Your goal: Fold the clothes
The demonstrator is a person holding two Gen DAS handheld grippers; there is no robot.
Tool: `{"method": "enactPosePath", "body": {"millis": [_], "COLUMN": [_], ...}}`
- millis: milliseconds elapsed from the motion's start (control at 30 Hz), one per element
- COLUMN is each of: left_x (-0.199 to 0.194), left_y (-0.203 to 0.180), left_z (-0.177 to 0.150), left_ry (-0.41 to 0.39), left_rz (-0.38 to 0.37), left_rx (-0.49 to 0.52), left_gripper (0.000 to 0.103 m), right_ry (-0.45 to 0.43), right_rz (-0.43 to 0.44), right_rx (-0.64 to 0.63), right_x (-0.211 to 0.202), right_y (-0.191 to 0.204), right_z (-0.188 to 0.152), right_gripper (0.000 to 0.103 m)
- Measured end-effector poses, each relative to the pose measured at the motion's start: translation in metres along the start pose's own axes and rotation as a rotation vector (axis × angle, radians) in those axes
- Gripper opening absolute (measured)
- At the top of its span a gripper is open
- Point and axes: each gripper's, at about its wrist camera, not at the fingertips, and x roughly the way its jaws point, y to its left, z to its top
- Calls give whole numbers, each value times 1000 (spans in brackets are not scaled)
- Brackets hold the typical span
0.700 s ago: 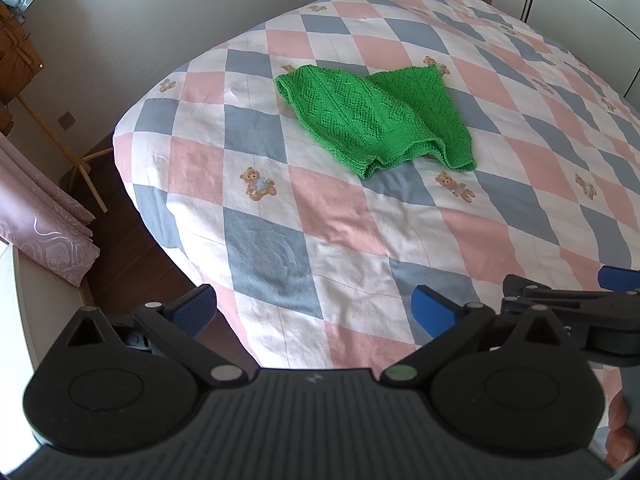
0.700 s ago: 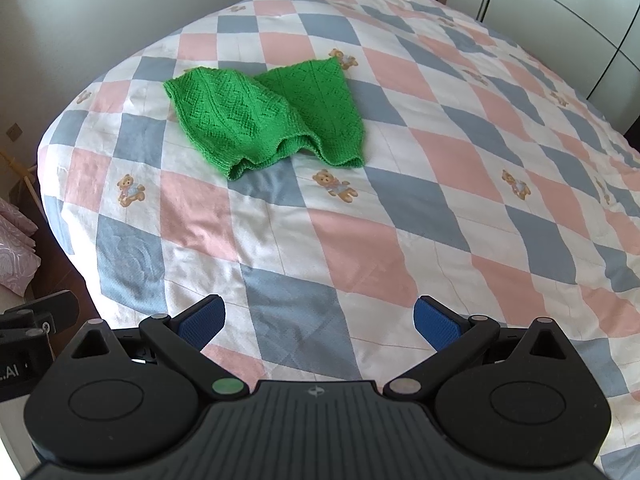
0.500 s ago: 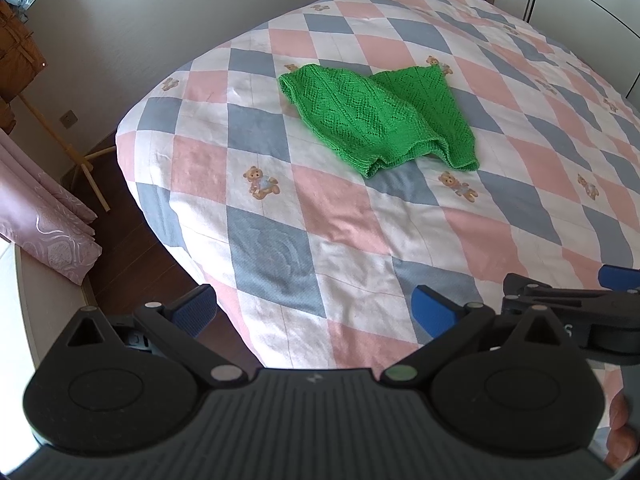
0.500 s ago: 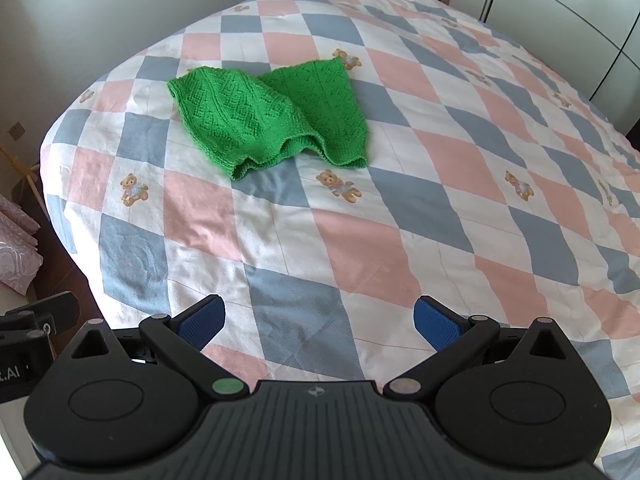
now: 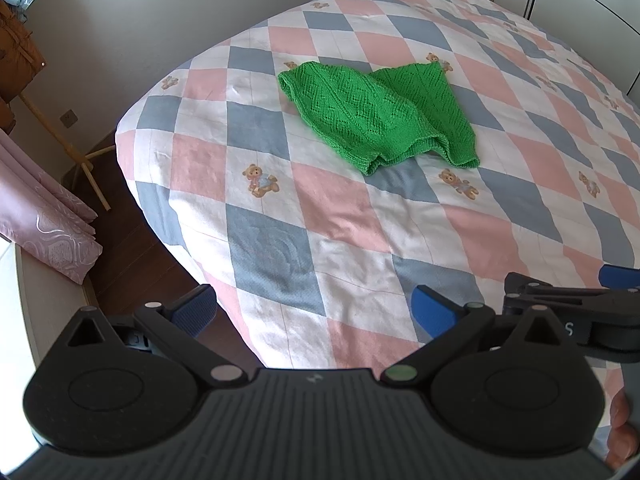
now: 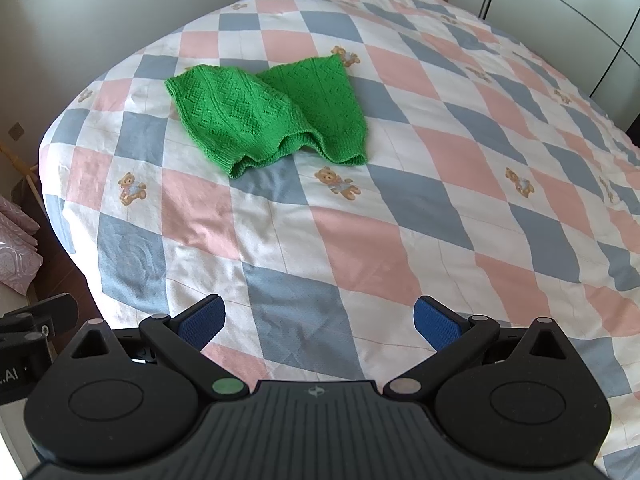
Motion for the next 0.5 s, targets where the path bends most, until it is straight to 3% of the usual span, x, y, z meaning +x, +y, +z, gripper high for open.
{"method": "enactPosePath", "body": {"millis": [500], "left_x": [13], "left_y": [-1], "left_z": [2], "left_ry": [38], "left_rz": [-2], "left_rx": [4], "left_gripper": [102], "right_ry": [19], "right_rz": [-6], "right_rx": [-19], "right_x": [13], "right_y": [0], "right_z": [1], "right_gripper": [103]}}
